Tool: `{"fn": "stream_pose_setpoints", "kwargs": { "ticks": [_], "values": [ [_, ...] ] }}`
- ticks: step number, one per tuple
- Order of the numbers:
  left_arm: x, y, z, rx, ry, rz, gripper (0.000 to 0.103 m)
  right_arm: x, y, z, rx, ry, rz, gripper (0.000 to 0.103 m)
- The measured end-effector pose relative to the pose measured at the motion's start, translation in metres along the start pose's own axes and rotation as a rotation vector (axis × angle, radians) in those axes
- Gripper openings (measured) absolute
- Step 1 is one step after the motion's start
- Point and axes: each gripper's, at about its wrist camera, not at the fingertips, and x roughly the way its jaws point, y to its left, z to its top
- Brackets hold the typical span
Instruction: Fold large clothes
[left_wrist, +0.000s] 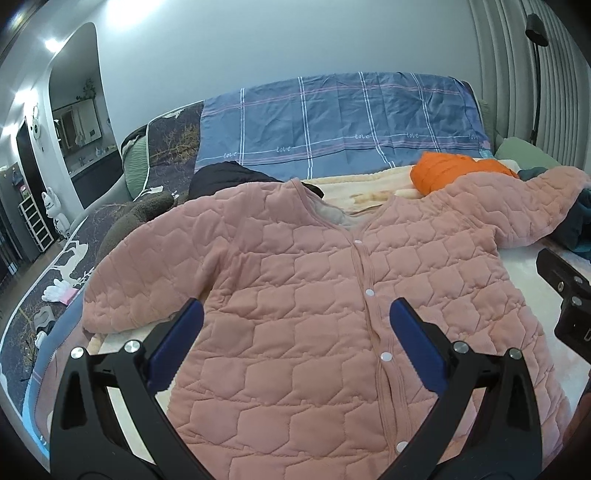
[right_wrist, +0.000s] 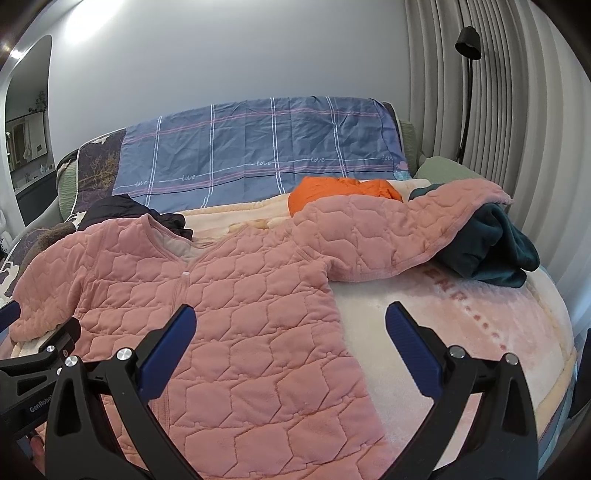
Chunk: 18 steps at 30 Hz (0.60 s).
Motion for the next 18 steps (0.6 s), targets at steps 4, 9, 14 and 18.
{"fn": "stream_pose_setpoints", "kwargs": {
  "ticks": [4,9,14,18],
  "values": [
    [0.0012,0.0005,0.0007,-0.007,0.015,-0.022,0.101,0.0008,-0.0005,0.0009,0.0,-0.003,0.004,0.102],
    [0.0031,-0.0004,0.0001,-0.005,0.027,-0.026,0.101,0.0012,0.0001,0.0003,0.0,-0.002,0.003,0.102],
    [0.0022,-0.0033,0.0006,0.018,0.023,-0.051,0.101,0.0025,0.0,0.0009,-0.002,-0.003,-0.008,0.102],
    [0.0007,-0.0062,0.0005,0.029,0.018,-0.065,0.101,0.0056,-0.0005,0.001,0.004,0.009,-0.004,0.102]
  ]
}}
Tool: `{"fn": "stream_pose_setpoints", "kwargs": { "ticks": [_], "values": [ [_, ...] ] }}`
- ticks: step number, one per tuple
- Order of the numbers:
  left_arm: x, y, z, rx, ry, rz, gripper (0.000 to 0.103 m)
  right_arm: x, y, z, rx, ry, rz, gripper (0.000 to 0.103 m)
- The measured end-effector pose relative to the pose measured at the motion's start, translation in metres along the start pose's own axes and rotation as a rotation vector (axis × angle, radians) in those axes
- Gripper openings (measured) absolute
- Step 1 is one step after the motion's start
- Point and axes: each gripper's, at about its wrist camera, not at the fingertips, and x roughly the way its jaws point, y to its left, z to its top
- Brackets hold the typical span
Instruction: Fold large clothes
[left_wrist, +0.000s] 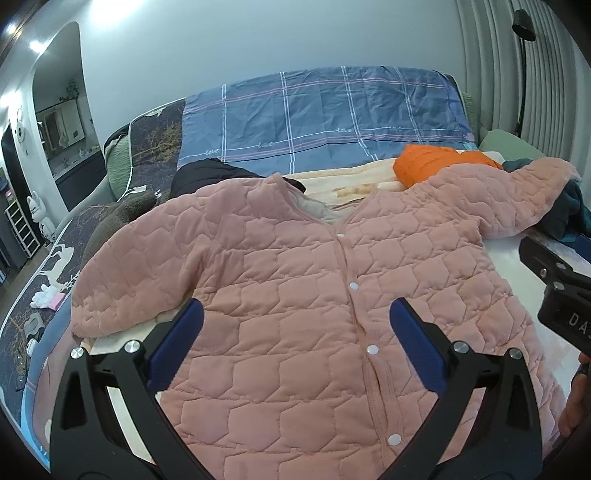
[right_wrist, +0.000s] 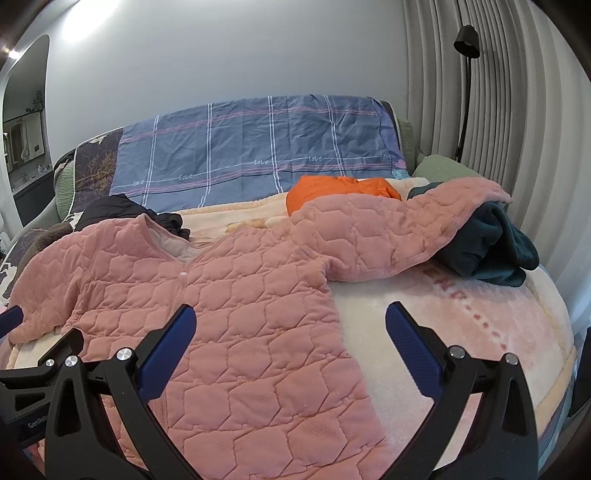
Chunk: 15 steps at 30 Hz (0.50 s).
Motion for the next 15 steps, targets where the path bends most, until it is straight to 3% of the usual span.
{"fn": "stream_pose_setpoints", "kwargs": {
  "ticks": [15],
  "values": [
    [0.0008,-0.0007,-0.0018,-0.004,0.008,0.0,0.101,0.0006,0.004,-0.0029,-0.016,0.017,0.03,0.102]
  ]
}}
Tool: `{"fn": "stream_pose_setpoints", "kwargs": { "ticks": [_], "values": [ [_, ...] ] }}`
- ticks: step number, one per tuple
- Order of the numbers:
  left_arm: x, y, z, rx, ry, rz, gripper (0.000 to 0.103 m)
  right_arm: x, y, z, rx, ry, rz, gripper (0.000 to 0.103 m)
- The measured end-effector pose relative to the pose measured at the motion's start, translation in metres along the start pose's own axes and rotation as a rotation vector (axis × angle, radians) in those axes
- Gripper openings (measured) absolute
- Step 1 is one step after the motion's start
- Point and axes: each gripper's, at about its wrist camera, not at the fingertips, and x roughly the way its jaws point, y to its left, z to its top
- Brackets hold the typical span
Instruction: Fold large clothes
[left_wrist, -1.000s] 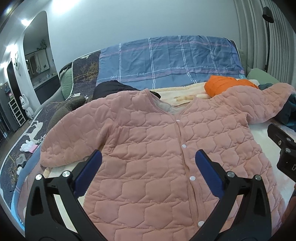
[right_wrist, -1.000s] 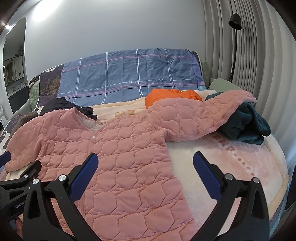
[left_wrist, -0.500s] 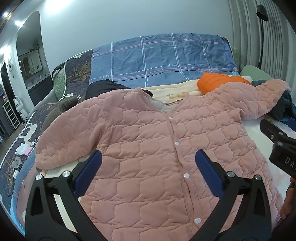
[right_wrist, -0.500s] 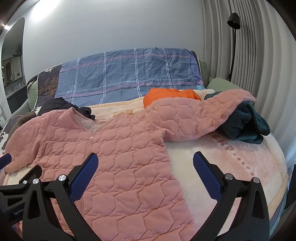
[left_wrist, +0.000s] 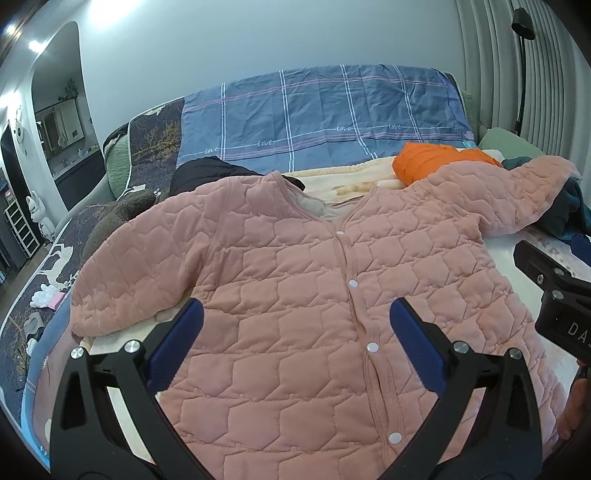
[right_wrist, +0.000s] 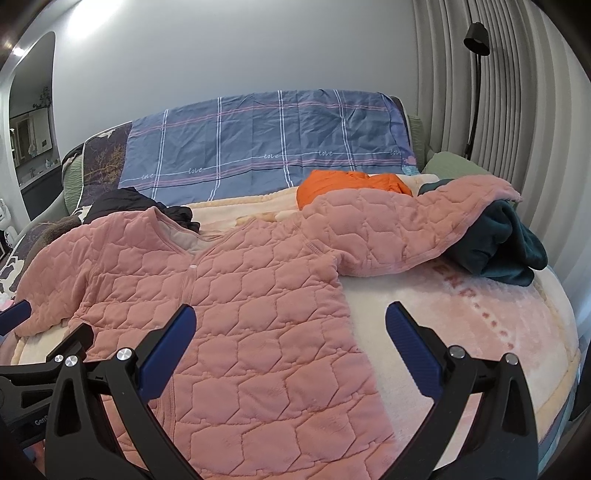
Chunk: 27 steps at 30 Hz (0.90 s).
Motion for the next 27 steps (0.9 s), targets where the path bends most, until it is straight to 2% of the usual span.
{"fn": "stream_pose_setpoints", "kwargs": {
  "ticks": [27],
  "values": [
    [-0.0008,0.0044,-0.001,0.0,0.001,0.007,0.101,0.0003,0.0036,-0.0037,-0.009,0.014,0.007,0.102]
  ]
}}
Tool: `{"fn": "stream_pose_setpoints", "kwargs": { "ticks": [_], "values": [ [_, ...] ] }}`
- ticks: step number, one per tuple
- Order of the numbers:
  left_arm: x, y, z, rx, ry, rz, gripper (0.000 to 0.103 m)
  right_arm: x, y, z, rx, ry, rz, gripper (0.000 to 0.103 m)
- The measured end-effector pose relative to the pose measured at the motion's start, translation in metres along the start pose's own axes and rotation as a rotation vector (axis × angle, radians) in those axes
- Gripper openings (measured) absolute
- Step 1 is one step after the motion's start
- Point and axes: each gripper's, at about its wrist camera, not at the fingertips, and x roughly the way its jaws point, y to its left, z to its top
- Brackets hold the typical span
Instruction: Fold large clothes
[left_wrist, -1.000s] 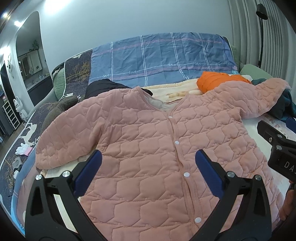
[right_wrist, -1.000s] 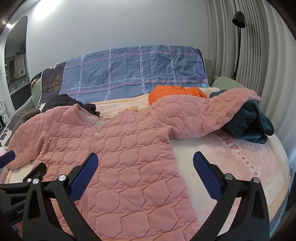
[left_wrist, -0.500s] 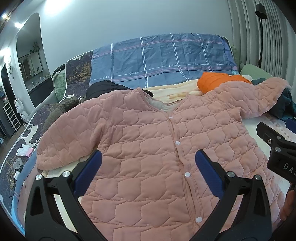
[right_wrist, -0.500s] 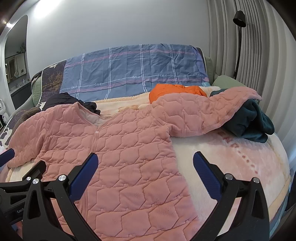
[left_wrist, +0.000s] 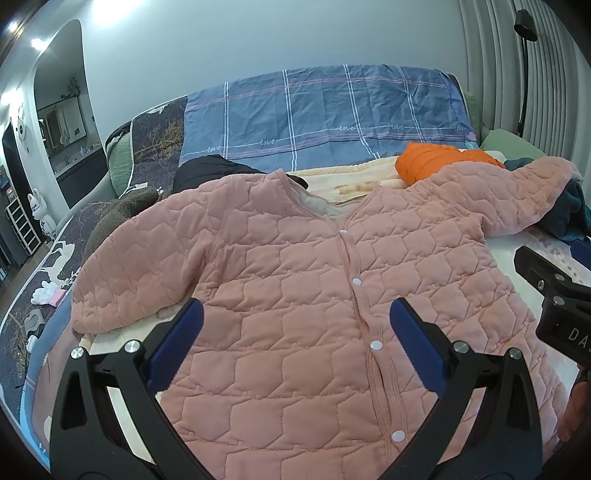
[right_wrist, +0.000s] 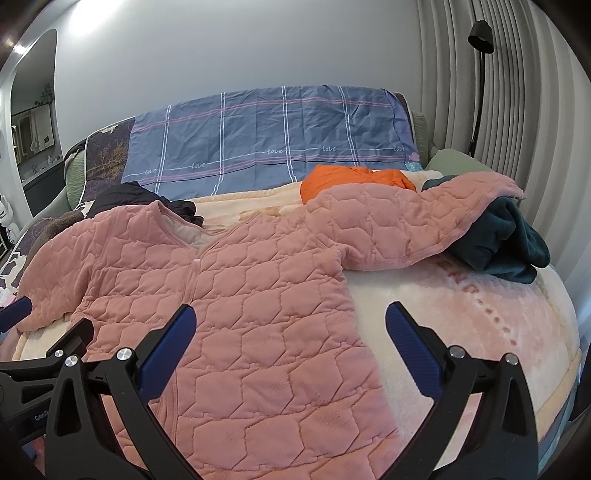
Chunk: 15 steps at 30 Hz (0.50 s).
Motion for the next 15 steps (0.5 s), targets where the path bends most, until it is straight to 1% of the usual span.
{"fn": "stream_pose_setpoints", "kwargs": {
  "ticks": [9,15],
  "values": [
    [0.0021,0.0047,-0.0016,-0.04,-0.013,-0.029,0.101,0.001,0.0007,-0.0001,0.0,0.001,-0.003,0.102],
    [0.0017,0.0062,-0.0023,-0.042,-0.013,-0.031,0.101,0.0033,0.0006,-0.0006,0.003,0.01,-0.002,0.102]
  ]
}}
